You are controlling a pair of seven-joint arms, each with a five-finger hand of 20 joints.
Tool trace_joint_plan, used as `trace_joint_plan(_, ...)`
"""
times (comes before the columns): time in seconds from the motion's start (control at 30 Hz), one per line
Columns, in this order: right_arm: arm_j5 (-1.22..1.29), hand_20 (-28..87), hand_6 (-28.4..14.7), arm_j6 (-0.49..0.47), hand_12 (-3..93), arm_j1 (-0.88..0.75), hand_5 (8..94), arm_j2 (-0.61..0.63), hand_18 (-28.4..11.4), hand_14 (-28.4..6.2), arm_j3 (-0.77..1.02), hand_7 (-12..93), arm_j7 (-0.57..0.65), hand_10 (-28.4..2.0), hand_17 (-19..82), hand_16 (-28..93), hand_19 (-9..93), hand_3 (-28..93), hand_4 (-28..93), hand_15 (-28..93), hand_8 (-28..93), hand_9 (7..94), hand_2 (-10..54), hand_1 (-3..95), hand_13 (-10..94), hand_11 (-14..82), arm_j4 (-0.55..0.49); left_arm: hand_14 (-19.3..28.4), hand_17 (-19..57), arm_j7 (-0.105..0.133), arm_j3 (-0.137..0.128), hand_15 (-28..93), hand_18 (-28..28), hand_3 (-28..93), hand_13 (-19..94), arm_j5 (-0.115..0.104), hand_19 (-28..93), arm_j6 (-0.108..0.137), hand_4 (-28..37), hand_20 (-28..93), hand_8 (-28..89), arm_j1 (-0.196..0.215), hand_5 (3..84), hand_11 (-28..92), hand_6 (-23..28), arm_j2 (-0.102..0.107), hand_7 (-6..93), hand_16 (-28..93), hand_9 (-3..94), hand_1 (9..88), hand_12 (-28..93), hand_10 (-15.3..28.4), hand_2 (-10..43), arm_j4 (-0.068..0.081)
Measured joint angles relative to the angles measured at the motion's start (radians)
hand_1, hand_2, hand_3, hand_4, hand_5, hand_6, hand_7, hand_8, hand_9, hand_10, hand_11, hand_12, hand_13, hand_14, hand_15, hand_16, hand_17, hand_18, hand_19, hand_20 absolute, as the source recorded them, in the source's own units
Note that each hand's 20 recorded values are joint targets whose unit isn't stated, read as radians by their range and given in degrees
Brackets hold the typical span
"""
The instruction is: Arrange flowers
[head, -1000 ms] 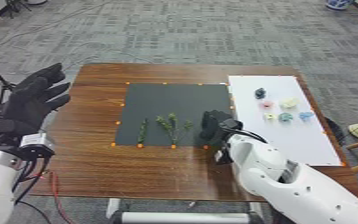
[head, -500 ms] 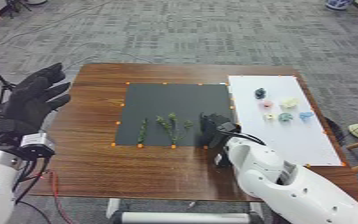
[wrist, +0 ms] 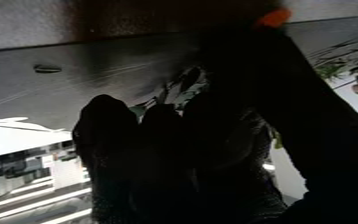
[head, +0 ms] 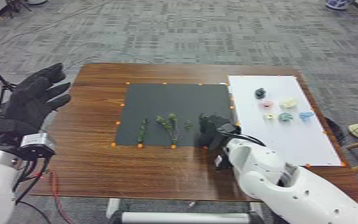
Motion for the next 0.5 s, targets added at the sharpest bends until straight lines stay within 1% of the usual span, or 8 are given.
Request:
trace_joint_plan(0.1, -0.009, 73, 2.1, -0.004, 51.0, 0.0, 72.4, 0.001, -20.8, -6.7, -0.002, 53, 0.002, -6.7, 55, 43, 93, 78, -24, 84, 22, 83.5, -9.5, 36.8, 81, 63.9, -0.003, 12.6, -10.9, 0.0, 0.0, 43, 19.4, 68, 7, 0.0, 39, 0.0, -25.4, 11, -9, 0.0, 22.8, 21, 1.6, 0.0, 19.4, -4, 15.9, 26.1, 20, 9.2, -1.3, 0.0)
trace_joint_plan(0.27, -0.02, 73, 1.4, 0.0, 51.1, 0.002, 72.5, 0.004, -21.1, -7.0, -0.008, 52, 0.021, -6.9, 55, 44, 93, 79, -26, 84, 21, 83.1, -9.5, 31.3, 81, 63.9, -0.008, 12.6, -11.0, 0.0, 0.0, 43, 19.3, 68, 7, 0.0, 39, 0.0, -25.7, 11, -10, 0.0, 22.9, 21, 1.6, 0.0, 19.6, -4, 16.0, 25.9, 20, 9.2, -1.5, 0.0)
trace_joint_plan(0.4, -0.035, 73, 1.2, 0.013, 51.2, 0.003, 72.5, 0.008, -21.2, -7.1, -0.01, 51, 0.043, -7.0, 55, 43, 93, 80, -26, 84, 19, 83.0, -9.5, 29.6, 81, 63.9, -0.012, 12.6, -10.9, 0.0, -0.001, 43, 19.3, 68, 7, 0.0, 39, 0.0, -25.9, 11, -10, 0.001, 23.0, 22, 1.6, 0.0, 19.7, -4, 16.1, 25.9, 20, 9.2, -1.5, 0.0)
trace_joint_plan(0.5, -0.046, 73, 0.8, 0.021, 51.2, 0.003, 72.3, 0.01, -21.2, -7.2, -0.008, 52, 0.057, -7.3, 55, 43, 93, 81, -26, 84, 13, 83.0, -9.5, 27.2, 81, 63.8, -0.019, 12.6, -10.9, 0.0, -0.001, 43, 19.3, 68, 7, 0.0, 39, 0.0, -26.0, 11, -10, 0.001, 23.0, 22, 1.6, 0.0, 19.7, -4, 16.1, 25.7, 20, 9.2, -1.6, 0.0)
